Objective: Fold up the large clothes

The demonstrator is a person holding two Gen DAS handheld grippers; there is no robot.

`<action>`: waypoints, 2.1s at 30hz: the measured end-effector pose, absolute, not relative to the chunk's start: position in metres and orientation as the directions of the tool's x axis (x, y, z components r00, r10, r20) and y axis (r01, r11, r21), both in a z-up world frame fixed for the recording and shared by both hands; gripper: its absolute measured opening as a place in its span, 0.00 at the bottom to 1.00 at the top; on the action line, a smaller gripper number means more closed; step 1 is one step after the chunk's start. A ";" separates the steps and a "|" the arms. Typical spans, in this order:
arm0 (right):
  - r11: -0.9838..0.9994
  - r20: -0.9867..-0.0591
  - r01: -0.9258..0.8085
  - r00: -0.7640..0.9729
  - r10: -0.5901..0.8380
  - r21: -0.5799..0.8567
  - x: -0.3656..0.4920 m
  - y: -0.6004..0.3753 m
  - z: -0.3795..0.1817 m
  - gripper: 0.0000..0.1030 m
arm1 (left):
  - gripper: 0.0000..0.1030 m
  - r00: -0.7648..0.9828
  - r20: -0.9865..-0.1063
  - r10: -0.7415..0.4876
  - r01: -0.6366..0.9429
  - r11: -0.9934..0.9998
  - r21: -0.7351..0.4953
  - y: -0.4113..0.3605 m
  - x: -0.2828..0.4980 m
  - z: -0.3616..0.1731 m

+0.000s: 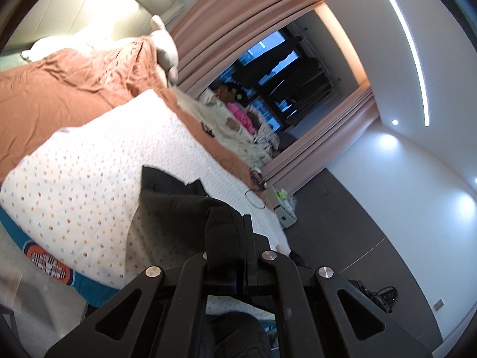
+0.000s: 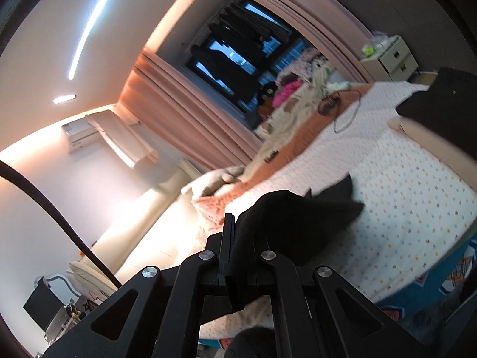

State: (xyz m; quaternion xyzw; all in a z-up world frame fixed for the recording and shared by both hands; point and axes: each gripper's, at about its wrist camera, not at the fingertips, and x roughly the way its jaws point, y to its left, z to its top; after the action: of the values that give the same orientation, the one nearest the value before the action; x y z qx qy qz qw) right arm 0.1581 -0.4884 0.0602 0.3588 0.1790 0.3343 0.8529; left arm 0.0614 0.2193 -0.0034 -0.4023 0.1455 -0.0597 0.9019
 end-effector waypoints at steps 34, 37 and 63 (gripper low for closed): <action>0.622 -0.212 -0.302 0.759 0.615 0.722 0.367 -0.388 0.074 0.00 | 0.04 0.899 -0.412 -0.146 -0.180 0.735 -0.653 0.283 0.327 -0.025; 0.627 -0.231 -0.284 0.757 0.611 0.726 0.384 -0.381 0.070 0.00 | 0.04 0.886 -0.440 -0.147 -0.197 0.739 -0.644 0.286 0.348 -0.039; 0.692 -0.407 -0.140 0.721 0.562 0.708 0.438 -0.338 0.076 1.00 | 0.87 0.802 -0.577 -0.156 -0.313 0.714 -0.627 0.288 0.448 -0.129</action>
State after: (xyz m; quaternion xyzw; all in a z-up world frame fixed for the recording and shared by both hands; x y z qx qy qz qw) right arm 0.4378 -0.3380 0.0758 0.3359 0.3139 0.2028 0.8646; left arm 0.4481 0.2883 -0.1293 -0.3757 0.3115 0.0451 0.8716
